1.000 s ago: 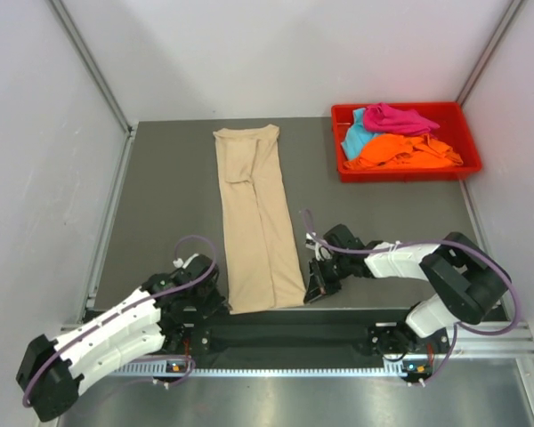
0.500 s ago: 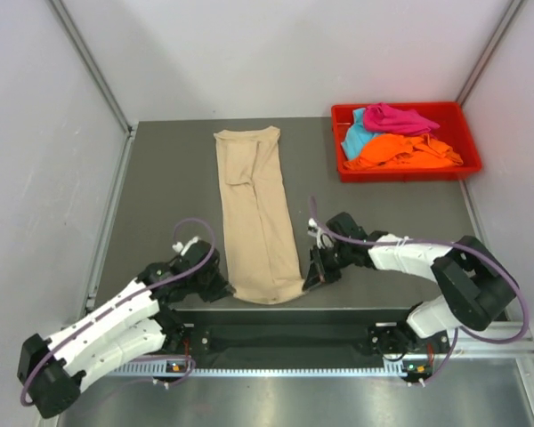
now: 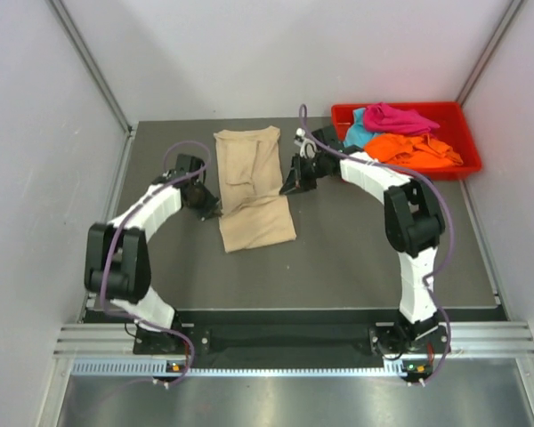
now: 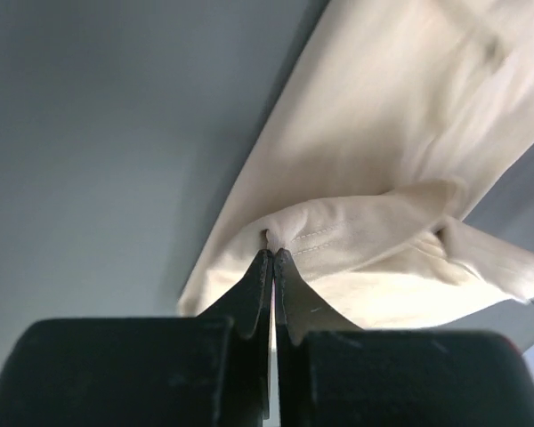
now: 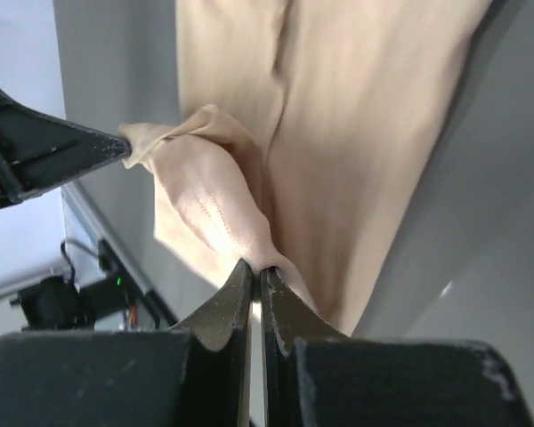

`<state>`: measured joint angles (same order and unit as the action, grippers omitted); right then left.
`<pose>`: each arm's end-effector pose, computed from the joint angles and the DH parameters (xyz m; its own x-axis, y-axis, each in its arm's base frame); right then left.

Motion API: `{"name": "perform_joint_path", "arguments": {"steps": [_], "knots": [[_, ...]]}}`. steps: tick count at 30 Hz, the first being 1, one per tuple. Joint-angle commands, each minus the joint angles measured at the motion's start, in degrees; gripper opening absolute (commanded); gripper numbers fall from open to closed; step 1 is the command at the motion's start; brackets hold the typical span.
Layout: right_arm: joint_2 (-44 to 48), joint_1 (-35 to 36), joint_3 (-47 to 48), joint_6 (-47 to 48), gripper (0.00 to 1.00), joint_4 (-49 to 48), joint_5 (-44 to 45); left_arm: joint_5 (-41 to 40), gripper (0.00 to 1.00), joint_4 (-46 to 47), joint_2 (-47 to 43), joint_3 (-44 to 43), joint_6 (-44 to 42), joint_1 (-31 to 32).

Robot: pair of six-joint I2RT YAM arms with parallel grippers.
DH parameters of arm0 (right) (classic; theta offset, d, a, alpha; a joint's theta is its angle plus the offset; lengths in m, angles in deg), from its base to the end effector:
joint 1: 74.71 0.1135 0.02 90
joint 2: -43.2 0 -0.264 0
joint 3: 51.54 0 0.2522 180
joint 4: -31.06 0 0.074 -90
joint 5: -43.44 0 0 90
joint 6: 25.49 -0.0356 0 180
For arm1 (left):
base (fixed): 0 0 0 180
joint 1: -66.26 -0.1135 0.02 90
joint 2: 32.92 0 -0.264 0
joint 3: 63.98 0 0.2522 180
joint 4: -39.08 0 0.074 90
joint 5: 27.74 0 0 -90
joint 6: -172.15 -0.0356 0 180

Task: Fold and stack the t-shirts
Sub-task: Fold the tshirt

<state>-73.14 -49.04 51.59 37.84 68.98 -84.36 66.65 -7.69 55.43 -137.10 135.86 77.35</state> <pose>0.3932 0.2132 0.2129 -0.9363 -0.0565 -0.3466 -0.3007 0.6389 0.7081 0.3009 -0.0618 0.2145 -0.6958 -0.6826 -0.2234 -0.5640 0.7119 -0.4184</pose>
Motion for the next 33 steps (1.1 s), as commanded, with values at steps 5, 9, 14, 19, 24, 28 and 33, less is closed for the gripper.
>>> {"name": "perform_joint_path", "arguments": {"steps": [5, 9, 14, 19, 24, 28, 33], "knots": [[-10.6, -2.6, 16.5, -0.6, 0.0, 6.4, -3.5, 7.9, 0.0, 0.6, 16.0, -16.7, -8.9, -3.0], [-14.0, -2.7, 19.4, -0.8, 0.0, 6.3, -4.6, 6.3, 0.0, 0.3, 17.9, -19.6, -10.0, -3.4], [-15.7, -3.1, 19.7, -0.9, 0.0, 5.7, -5.1, 4.4, 0.0, 0.2, 18.0, -21.0, -10.6, -4.2], [-17.1, -3.2, 20.6, -1.0, 0.0, 5.5, -5.1, 5.8, 0.0, 1.8, 19.6, -21.7, -10.6, -5.1], [-18.8, -3.6, 22.7, -2.2, 0.0, 4.9, -5.0, 6.4, 0.0, 1.3, 22.0, -23.8, -10.4, -5.5], [-20.0, -4.0, 24.5, -3.1, 0.0, 4.8, -5.3, 6.5, 0.0, 1.7, 23.8, -25.7, -10.6, -5.7], [-21.2, -4.0, 25.7, -3.7, 0.02, 4.2, -5.4, 7.0, 0.0, 1.3, 25.3, -27.4, -10.9, -5.9]]}}
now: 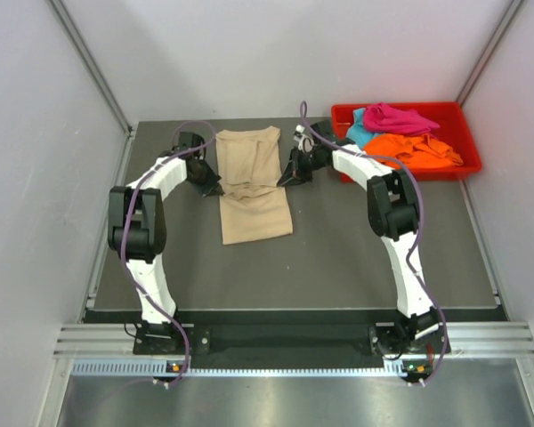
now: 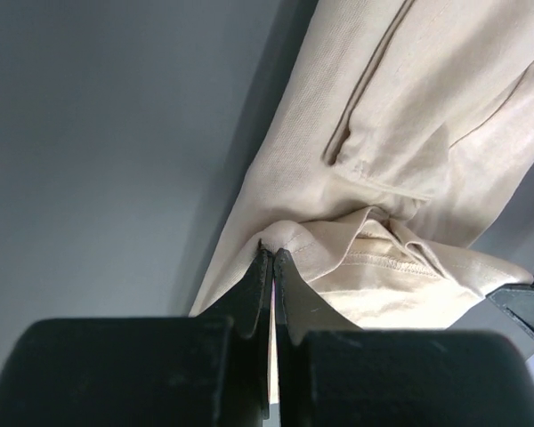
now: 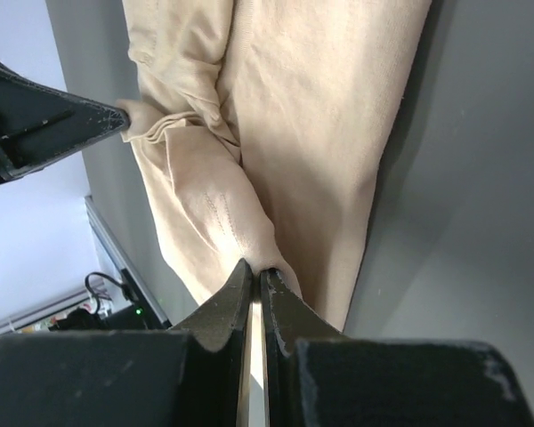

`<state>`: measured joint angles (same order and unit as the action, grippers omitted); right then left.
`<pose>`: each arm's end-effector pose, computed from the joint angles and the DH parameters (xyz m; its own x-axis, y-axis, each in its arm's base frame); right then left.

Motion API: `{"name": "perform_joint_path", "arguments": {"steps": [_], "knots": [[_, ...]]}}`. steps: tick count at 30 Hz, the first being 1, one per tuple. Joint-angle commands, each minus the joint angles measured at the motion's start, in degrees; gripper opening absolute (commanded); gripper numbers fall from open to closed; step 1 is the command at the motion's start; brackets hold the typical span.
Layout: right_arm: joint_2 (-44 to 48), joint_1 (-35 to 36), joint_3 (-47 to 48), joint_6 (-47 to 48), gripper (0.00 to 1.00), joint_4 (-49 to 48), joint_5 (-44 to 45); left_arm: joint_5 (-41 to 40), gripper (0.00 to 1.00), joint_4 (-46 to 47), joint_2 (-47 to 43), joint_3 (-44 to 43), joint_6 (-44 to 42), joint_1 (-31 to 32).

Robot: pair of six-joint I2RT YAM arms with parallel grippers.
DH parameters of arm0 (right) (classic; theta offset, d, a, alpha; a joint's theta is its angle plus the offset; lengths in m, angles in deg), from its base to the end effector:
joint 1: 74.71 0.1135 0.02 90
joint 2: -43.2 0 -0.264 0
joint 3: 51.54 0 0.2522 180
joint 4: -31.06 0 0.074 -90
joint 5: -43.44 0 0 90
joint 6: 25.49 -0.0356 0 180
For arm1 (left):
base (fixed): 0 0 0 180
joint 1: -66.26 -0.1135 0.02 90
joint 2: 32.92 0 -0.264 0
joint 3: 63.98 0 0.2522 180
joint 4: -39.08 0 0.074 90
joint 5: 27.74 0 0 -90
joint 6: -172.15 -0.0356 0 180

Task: Fold and stack the t-shirts
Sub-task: Fold the tshirt

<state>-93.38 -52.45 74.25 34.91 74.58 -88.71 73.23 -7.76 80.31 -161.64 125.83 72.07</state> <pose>0.4704 0.2184 0.1662 -0.9713 -0.0019 -0.2380 -0.1880 0.6196 0.7621 0.4147 -0.0490 0.1918 -0.7669 -0.6035 -0.2185 -0.4737 0.7619 -0.4418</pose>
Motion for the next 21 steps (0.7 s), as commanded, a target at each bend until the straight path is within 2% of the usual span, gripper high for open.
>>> {"name": "perform_joint_path", "arguments": {"steps": [1, 4, 7, 8, 10, 11, 13, 14, 16, 17, 18, 21], "knots": [[-1.3, -0.7, 3.0, -1.2, 0.02, -1.5, -1.2, 0.3, 0.0, 1.3, 0.4, -3.1, -0.8, -0.6], [-2.5, -0.8, 4.1, -1.8, 0.06, -1.9, -1.2, 0.1, 0.0, 2.1, 0.7, -3.2, -1.0, -0.7], [-3.1, -1.3, 4.7, -3.3, 0.13, -2.5, -0.2, -1.6, 0.02, 2.1, 1.2, -4.1, -1.8, -0.9], [-3.2, -2.0, 5.1, -3.5, 0.24, -3.1, -0.1, -2.5, 0.2, 1.4, 1.6, -5.0, -2.2, -1.0], [-2.7, -2.6, 5.6, -3.2, 0.3, -2.6, 1.6, -5.9, 0.31, -2.4, 0.9, -7.8, -3.2, -0.8], [-1.3, -2.8, 6.6, -2.5, 0.35, -0.5, 2.2, -7.0, 0.44, -2.9, -0.3, -7.8, -4.6, -0.7], [0.4, -2.7, 8.1, 1.3, 0.46, 4.4, 5.2, -8.6, 0.54, -1.6, -5.6, -5.2, -6.1, -0.3], [2.8, -2.1, 7.9, 2.2, 0.53, 5.2, 5.8, -8.1, 0.54, -0.9, -7.5, -3.8, -6.5, -0.2], [5.3, -1.2, 6.3, 3.8, 0.55, 5.4, 7.0, -6.1, 0.49, 0.5, -11.9, 0.8, -5.6, 0.6], [7.4, 0.1, 4.2, 4.1, 0.56, 5.3, 7.3, -2.4, 0.44, 2.5, -12.9, 2.7, -4.9, 0.9], [8.2, 0.8, 3.1, 4.4, 0.56, 5.0, 7.3, -0.6, 0.33, 4.2, -13.9, 4.6, -4.1, 1.6], [9.6, 4.4, -0.7, 4.5, 0.55, 2.9, 7.7, 3.9, 0.2, 10.4, -15.8, 11.9, -0.9, 4.2]]}}
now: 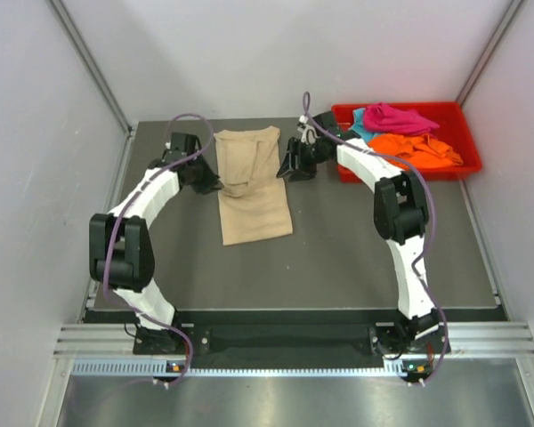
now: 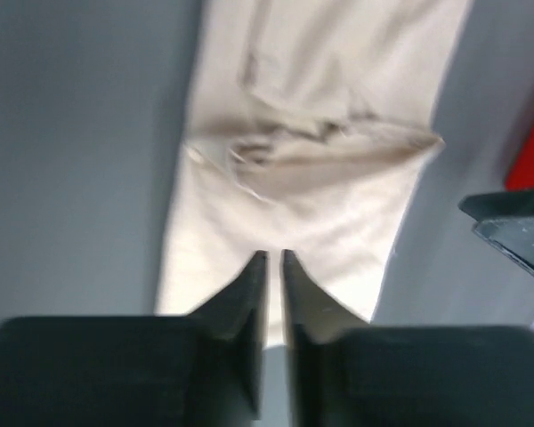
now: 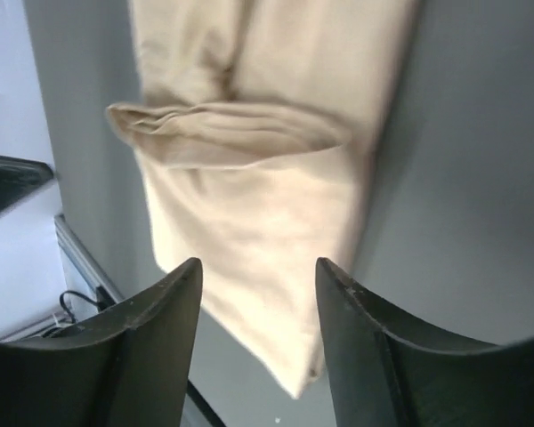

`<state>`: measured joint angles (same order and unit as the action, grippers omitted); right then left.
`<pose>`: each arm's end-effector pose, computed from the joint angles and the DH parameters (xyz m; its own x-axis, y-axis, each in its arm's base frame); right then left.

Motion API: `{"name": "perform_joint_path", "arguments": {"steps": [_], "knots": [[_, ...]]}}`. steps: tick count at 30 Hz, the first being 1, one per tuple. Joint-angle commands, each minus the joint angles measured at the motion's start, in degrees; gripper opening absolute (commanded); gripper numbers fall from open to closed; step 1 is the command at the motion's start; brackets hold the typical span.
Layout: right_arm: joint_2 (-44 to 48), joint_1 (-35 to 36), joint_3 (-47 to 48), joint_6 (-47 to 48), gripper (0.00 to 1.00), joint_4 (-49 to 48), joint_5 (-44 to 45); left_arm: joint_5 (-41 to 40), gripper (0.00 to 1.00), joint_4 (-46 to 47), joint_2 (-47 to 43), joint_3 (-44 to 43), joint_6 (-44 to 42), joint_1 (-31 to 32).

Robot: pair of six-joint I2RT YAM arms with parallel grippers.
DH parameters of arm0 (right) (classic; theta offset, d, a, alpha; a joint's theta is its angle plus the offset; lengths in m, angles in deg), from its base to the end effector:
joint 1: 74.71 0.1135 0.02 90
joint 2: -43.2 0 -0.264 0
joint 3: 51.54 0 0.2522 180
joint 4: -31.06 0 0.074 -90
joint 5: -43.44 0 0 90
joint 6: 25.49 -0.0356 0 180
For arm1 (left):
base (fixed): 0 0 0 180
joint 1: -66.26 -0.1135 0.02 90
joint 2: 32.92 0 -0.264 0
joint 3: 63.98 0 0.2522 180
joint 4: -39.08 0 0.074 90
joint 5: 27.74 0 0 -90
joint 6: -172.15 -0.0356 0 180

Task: Fold and stack the t-shirts
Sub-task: Fold the tshirt

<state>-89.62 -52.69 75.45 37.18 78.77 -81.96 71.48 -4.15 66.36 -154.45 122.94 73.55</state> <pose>0.4665 0.2109 0.1987 -0.9492 0.0198 -0.3140 -0.2127 0.6951 0.6867 0.3751 -0.0537 0.2494 -0.7378 -0.5557 -0.3832 -0.3421 0.7972 -0.4975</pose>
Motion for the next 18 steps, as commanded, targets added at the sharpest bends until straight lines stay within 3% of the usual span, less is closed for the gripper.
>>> {"name": "perform_joint_path", "arguments": {"steps": [1, 9, 13, 18], "knots": [[5.9, 5.5, -2.9, 1.6, 0.53, -2.2, 1.2, 6.1, 0.12, 7.9, -1.8, 7.0, 2.8, 3.6], [1.8, 10.4, -5.9, -3.9, 0.07, -13.0, 2.4, 10.3, 0.08, 17.2, 5.7, 9.1, 5.5, 6.4], [-0.8, 10.2, -5.7, -5.6, 0.01, -16.7, 2.1, 9.3, 0.07, 16.6, 10.7, 4.6, 3.2, 6.0], [-3.2, 9.2, -4.5, -6.9, 0.02, -17.5, 2.2, 9.4, 0.07, 17.0, 15.8, 0.4, 2.5, 4.1]]}}
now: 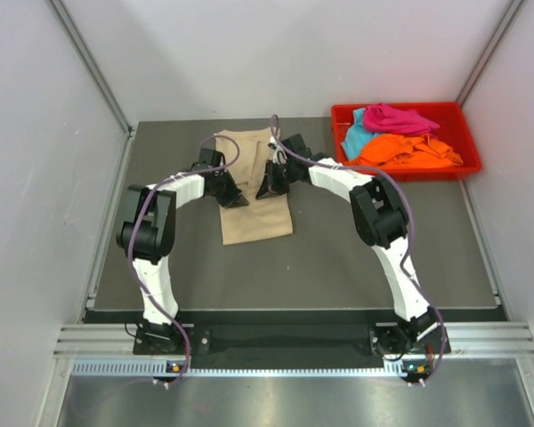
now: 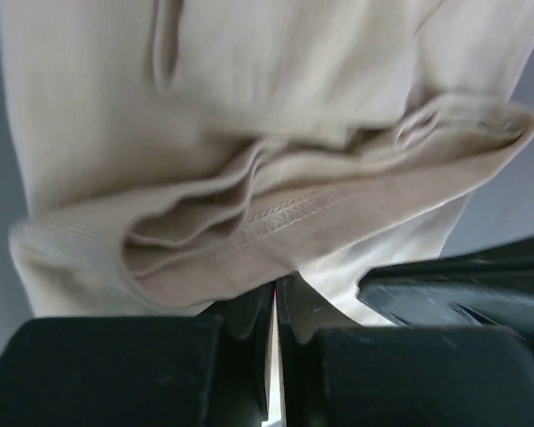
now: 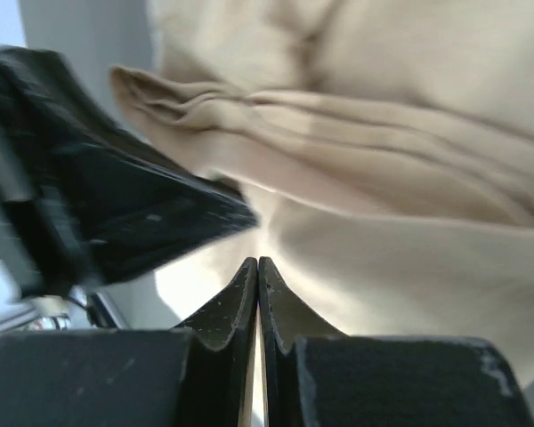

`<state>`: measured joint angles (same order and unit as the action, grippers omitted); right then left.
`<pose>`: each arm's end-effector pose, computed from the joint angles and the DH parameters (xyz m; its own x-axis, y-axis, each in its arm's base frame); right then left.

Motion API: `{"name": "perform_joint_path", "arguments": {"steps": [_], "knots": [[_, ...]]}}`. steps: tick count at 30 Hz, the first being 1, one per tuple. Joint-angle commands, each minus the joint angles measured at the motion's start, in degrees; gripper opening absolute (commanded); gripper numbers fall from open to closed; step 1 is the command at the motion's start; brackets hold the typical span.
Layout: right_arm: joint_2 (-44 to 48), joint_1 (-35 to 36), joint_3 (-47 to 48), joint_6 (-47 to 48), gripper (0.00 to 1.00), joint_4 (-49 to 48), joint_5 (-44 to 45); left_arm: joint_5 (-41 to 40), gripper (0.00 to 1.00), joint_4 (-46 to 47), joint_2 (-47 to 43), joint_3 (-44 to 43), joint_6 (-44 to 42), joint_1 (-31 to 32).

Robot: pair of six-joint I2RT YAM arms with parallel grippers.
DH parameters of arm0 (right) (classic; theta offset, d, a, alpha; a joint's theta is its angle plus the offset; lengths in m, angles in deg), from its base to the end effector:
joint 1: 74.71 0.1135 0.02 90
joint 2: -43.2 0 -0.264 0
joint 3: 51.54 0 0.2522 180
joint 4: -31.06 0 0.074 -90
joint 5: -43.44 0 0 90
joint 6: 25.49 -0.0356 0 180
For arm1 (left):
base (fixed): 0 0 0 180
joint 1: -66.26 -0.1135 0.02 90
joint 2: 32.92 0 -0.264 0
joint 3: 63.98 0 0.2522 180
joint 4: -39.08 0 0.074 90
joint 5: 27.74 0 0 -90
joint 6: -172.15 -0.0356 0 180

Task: Fold and stack the t-shirts
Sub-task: Fold the tshirt

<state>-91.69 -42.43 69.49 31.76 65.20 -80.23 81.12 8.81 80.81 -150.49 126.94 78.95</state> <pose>0.4295 0.2947 0.1631 -0.9385 -0.0603 -0.3399 -0.2977 0.6398 0.7085 0.3959 -0.1009 0.1490 -0.8497 -0.4920 -0.1894 -0.3118 0.7586 -0.5721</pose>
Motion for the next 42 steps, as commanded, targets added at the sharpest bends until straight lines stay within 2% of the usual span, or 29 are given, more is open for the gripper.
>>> {"name": "perform_joint_path", "arguments": {"steps": [1, 14, 16, 20, 23, 24, 26, 29, 30, 31, 34, 36, 39, 42], "knots": [[-1.4, -1.6, 1.5, -1.8, 0.02, -4.8, 0.8, -0.1, 0.07, 4.1, 2.7, -4.1, -1.7, -1.7], [-10.7, -9.9, 12.4, -7.3, 0.06, -6.8, 0.1, 4.1, 0.07, 3.7, 15.0, -17.5, -4.7, -7.4], [-12.0, -11.1, 16.1, -6.7, 0.07, -4.1, -0.4, 6.2, 0.07, 2.2, 16.0, -20.1, -5.9, -7.8], [-9.5, -12.8, 19.9, -2.1, 0.07, 3.9, -0.2, 8.7, 0.13, 0.1, 11.3, -20.9, -6.6, -7.7], [-4.2, -13.6, 19.2, 3.6, 0.11, 11.8, 0.7, 8.1, 0.27, -2.3, 4.1, -18.1, -6.7, -7.3], [-2.5, -13.5, 17.0, 6.9, 0.13, 15.1, 1.2, 8.0, 0.31, -2.2, -0.2, -14.8, -6.3, -7.2], [2.8, -12.4, 13.2, 8.8, 0.18, 16.8, 1.1, 8.1, 0.34, -1.9, -6.3, -8.5, -5.6, -6.8], [9.1, -8.8, 3.5, 10.2, 0.25, 16.4, -1.0, 9.4, 0.28, -0.1, -11.8, 1.2, -3.9, -5.9], [10.3, -7.5, -0.5, 10.9, 0.27, 15.7, -1.6, 9.4, 0.21, 0.0, -12.6, 3.3, -3.5, -5.6], [12.2, -5.1, -2.3, 10.8, 0.3, 15.2, -2.0, 9.5, 0.18, 0.1, -13.4, 5.2, -3.4, -5.0], [13.7, -0.5, -8.7, 8.3, 0.31, 10.5, -4.8, 8.7, 0.1, 2.7, -15.6, 13.3, -2.3, -4.7], [12.6, 1.7, -9.5, 6.7, 0.26, 9.5, -7.4, 7.6, 0.07, 3.7, -15.9, 17.2, -2.4, -4.8], [9.9, 3.0, -10.0, 6.5, 0.0, 9.0, -9.0, 6.4, 0.03, 3.8, -14.6, 19.5, -3.8, -4.8], [8.2, 2.5, -11.6, 6.6, 0.0, 8.5, -9.3, 4.8, 0.0, 3.0, -12.1, 20.2, -5.8, -5.1]]}}
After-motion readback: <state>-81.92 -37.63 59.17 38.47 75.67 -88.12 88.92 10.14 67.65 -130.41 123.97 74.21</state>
